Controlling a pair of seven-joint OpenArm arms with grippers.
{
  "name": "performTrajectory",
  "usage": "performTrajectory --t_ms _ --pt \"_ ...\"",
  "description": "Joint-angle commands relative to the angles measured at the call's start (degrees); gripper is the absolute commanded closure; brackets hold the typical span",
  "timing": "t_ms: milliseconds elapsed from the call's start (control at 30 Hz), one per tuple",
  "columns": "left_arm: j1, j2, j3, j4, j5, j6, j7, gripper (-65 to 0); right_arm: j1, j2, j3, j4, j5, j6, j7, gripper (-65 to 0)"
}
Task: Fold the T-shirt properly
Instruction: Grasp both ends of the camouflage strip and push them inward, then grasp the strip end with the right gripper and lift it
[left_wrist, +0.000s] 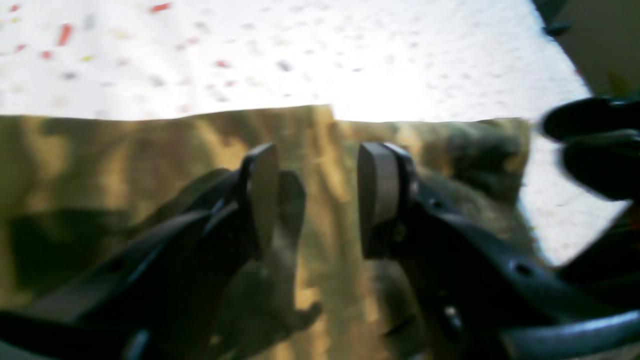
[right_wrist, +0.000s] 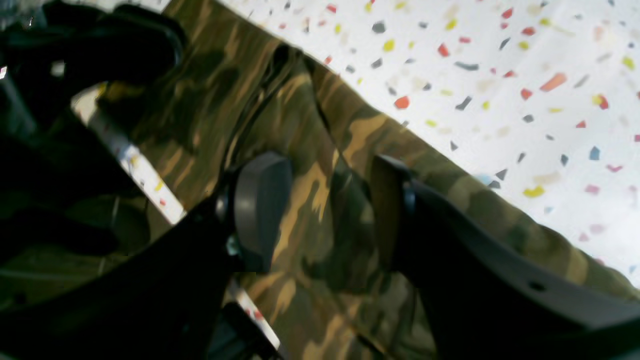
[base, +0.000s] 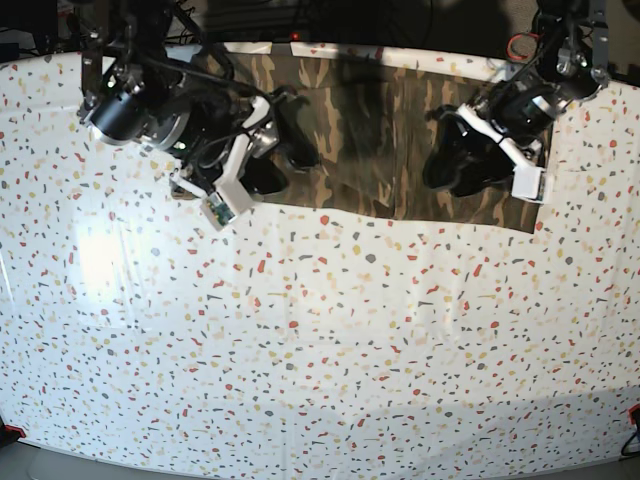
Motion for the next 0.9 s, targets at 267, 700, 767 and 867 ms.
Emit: performTrajectory --t_ms 267,700,767,867 --pt "0.2 -0.4 -14.9 1.1 -0.3 -0.5 -1.4 -26.0 -3.7 4.4 3.4 1.0 1.0 0.2 0.0 -30.4" --pt "0.1 -0.4 -24.3 1.1 8.7 -0.5 -3.5 -26.0 -5.9 8.1 22.6 -3.9 12.1 0.3 -5.1 -30.4" --pt "0.1 -0.4 -24.3 1.1 8.3 -0.5 -3.5 -26.0 -5.9 9.4 23.1 -7.1 13.8 1.6 -7.6 -30.4" --pt "0.1 -0.4 -24.3 1.1 6.7 -0.5 -3.4 -26.0 -5.8 10.6 23.1 -12.3 17.6 3.3 -9.6 -30.4"
